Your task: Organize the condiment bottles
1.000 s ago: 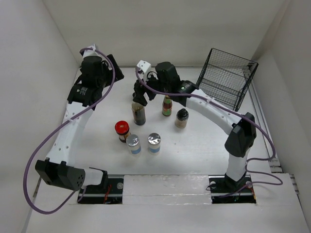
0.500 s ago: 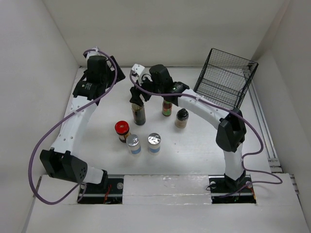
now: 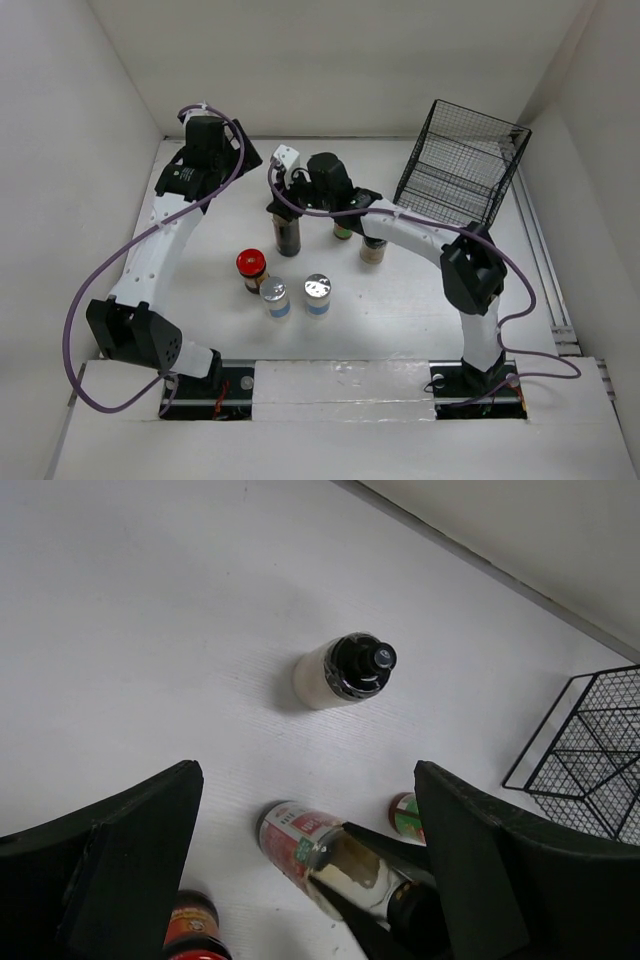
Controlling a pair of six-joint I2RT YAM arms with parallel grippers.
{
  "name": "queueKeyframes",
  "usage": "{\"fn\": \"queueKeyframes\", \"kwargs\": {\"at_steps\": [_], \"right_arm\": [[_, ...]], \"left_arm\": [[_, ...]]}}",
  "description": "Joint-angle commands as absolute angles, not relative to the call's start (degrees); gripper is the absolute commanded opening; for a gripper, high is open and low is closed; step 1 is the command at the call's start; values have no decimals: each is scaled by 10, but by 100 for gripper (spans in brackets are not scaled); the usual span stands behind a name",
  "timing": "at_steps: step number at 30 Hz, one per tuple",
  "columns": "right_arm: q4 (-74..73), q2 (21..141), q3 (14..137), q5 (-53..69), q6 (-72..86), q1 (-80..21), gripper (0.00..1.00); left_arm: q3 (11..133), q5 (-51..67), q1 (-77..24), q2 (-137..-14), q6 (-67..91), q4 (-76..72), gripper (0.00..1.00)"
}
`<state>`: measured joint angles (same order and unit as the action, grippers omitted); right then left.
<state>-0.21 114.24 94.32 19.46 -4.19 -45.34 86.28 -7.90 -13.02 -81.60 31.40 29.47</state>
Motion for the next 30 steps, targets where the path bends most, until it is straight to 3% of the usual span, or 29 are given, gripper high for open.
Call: {"fn": "queueKeyframes", "kwargs": {"at_steps": [1,4,8,20,30], "right_arm": [[51,1110,925,176,-30,-457,35],[56,1103,930,171,-30,-457,15],[56,1063,944,160,-30,-457,0],[-68,976,1148,189,4,-388,0],[-131,1013,1317,167,43,-215,0]], "left_arm": [[873,-66,-127,-808,320,287,83],[878,-55,-127,-813,320,282,82],[878,-54,-127,-813,315,276,80],[903,-58,-134,-818,292,271,80],[910,-76,-151,-813,279,282,80]]}}
